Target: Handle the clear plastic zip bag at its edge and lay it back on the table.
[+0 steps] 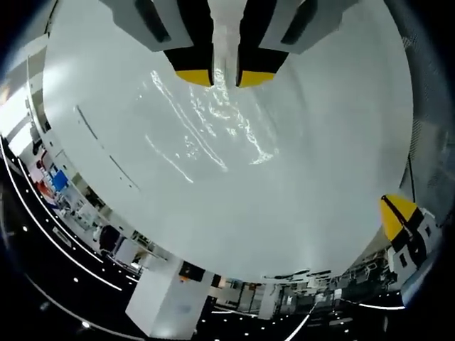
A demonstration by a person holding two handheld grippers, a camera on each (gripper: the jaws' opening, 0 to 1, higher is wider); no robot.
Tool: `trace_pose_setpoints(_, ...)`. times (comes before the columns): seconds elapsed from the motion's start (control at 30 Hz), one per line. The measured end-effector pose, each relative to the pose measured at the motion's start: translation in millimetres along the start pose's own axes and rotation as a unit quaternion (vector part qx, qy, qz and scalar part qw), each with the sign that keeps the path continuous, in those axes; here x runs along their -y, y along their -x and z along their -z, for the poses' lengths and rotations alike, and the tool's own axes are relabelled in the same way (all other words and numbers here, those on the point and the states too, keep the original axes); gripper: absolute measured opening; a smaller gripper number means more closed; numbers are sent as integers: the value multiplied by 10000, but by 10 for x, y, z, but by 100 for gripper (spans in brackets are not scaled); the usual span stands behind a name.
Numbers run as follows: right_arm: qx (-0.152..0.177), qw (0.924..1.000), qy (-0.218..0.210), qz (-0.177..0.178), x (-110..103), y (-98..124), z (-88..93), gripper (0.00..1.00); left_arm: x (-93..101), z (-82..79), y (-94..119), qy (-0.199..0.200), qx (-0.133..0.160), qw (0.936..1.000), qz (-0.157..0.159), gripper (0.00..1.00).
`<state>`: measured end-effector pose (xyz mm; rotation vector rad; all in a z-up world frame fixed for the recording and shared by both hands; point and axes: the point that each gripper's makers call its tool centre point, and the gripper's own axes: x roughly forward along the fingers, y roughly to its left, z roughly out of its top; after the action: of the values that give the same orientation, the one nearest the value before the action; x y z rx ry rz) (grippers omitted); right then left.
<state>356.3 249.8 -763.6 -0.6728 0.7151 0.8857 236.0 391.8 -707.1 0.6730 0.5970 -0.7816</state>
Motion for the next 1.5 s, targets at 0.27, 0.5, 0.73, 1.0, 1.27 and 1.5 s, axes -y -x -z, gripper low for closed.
trace_pose_setpoints(0.27, 2, 9998, -121, -179, -86, 15, 34, 28, 27, 22, 8, 10, -17, 10000, 8, 0)
trace_pose_setpoints(0.5, 140, 9994, -221, -240, -107, 72, 18, 33, 19, 18, 3, 29, -2, 10000, 0, 0)
trace_pose_setpoints(0.73, 380, 9976, -485, -319, -129, 210, -69, 39, -1, -40, 26, 181, 103, 9998, 2, 0)
trace_pose_setpoints(1.0, 665, 9933, -902, -276, -142, 285, -83, 55, 12, -22, 10, 296, 124, 9995, 26, 0)
trace_pose_setpoints(1.27, 897, 9887, -1194, -161, -108, 425, -71, 67, 6, -80, 6, 535, 254, 9982, -10, 11)
trace_pose_setpoints(1.5, 921, 9883, -1208, -112, -144, 494, -9, 74, -42, -86, -42, 693, 315, 9971, -89, 34)
